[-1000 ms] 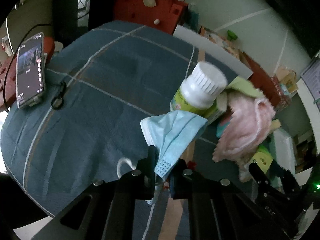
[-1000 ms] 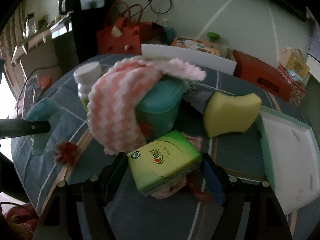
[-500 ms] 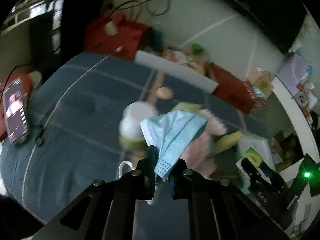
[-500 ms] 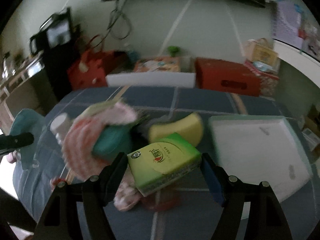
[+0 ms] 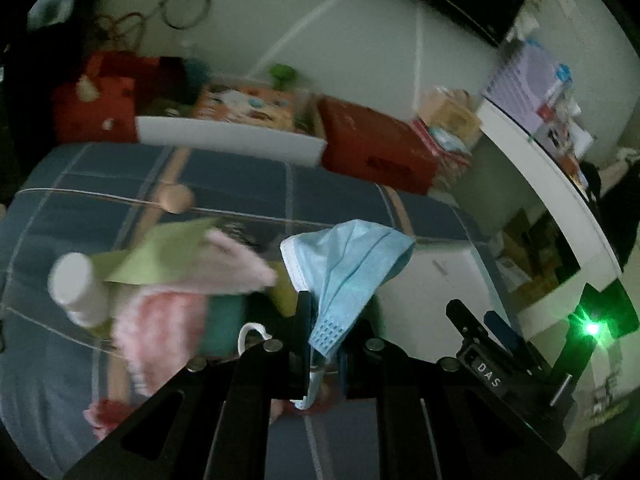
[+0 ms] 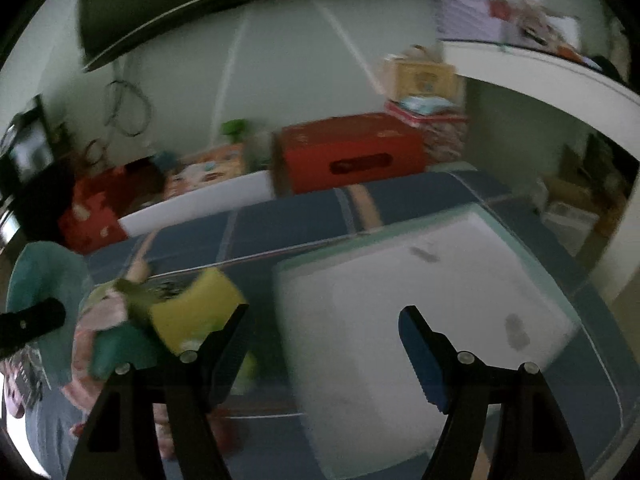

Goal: Organize soft objects
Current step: 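Carry the mask with the left gripper while the right gripper carries the tissue pack to the tray, then open the left gripper over the tray while the right gripper releases the tissue pack there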

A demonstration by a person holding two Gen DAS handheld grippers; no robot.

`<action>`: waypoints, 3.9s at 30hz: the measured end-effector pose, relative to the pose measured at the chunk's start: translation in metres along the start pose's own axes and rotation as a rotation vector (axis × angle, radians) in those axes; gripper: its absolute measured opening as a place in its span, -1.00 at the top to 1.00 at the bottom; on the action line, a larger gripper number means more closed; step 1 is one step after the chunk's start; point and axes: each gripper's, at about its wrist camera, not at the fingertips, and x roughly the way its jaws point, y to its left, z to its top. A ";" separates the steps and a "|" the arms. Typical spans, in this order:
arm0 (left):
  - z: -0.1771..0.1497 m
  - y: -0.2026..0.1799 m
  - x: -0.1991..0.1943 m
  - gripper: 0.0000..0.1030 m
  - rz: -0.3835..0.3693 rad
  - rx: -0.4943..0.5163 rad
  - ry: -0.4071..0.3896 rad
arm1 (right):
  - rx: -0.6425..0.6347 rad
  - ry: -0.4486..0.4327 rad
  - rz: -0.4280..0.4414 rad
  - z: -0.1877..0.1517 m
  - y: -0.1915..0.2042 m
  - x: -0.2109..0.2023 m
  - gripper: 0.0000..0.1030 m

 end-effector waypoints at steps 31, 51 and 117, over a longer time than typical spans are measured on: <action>-0.018 0.053 0.018 0.80 0.091 -0.147 0.031 | -0.297 0.263 0.241 -0.056 0.110 0.075 -0.49; -0.019 0.051 0.021 0.80 0.089 -0.142 0.026 | -0.275 0.226 0.283 -0.048 0.108 0.063 -0.23; -0.047 -0.165 0.164 0.80 -0.099 0.346 0.091 | 0.286 0.020 -0.369 -0.004 -0.182 0.050 -0.18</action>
